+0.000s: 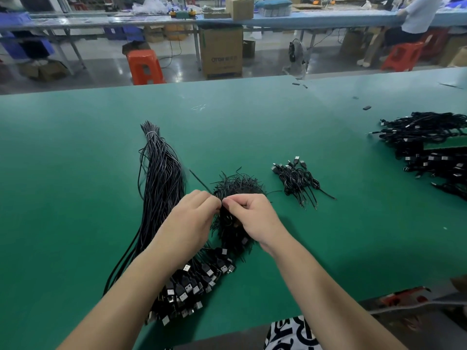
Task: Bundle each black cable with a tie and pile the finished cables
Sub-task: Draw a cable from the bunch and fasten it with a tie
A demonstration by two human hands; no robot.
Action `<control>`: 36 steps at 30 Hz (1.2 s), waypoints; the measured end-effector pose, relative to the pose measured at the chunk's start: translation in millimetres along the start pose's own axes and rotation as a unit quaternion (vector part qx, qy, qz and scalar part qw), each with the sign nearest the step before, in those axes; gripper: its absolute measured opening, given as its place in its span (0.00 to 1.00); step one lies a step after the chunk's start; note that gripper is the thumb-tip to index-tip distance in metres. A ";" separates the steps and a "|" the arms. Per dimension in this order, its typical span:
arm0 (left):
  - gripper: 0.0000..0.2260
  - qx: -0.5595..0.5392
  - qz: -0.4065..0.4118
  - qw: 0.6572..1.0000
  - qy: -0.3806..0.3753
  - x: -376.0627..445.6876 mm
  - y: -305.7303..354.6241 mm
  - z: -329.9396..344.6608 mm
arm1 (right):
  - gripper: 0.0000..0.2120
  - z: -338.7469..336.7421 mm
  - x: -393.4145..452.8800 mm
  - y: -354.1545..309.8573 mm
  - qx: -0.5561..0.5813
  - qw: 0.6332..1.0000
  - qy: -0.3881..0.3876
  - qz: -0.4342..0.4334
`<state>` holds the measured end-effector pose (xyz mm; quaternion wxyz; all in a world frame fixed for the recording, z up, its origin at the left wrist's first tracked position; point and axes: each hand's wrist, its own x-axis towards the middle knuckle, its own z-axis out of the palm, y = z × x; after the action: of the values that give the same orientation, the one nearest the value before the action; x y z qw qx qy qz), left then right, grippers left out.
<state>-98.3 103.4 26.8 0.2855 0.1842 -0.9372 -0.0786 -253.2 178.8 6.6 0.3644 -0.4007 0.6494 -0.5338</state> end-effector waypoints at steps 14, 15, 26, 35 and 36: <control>0.04 -0.043 -0.015 0.999 0.006 -5.3 -0.9 -4.2 | 0.09 -16.6 0.0 -7.5 0.213 0.957 -0.154 0.125; 0.05 -0.063 -0.048 0.997 0.006 -5.4 -0.7 -4.8 | 0.10 -18.8 0.2 -7.6 0.247 0.946 -0.160 0.136; 0.03 -0.339 -0.323 0.883 -0.021 0.8 2.8 17.4 | 0.04 -25.4 5.0 1.1 0.027 0.999 0.003 0.038; 0.28 0.113 -0.393 0.896 -0.171 -18.7 -100.8 64.9 | 0.07 -110.0 61.7 15.1 -0.365 0.915 0.150 0.088; 0.29 0.105 -0.410 0.886 -0.192 -22.6 -107.0 71.8 | 0.07 -120.8 71.7 17.8 -0.399 0.897 0.161 0.097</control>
<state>-89.3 16.8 -70.9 0.0215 0.5621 -0.8175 -0.1237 -394.1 163.9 5.6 0.1144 -0.3561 0.8935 -0.2485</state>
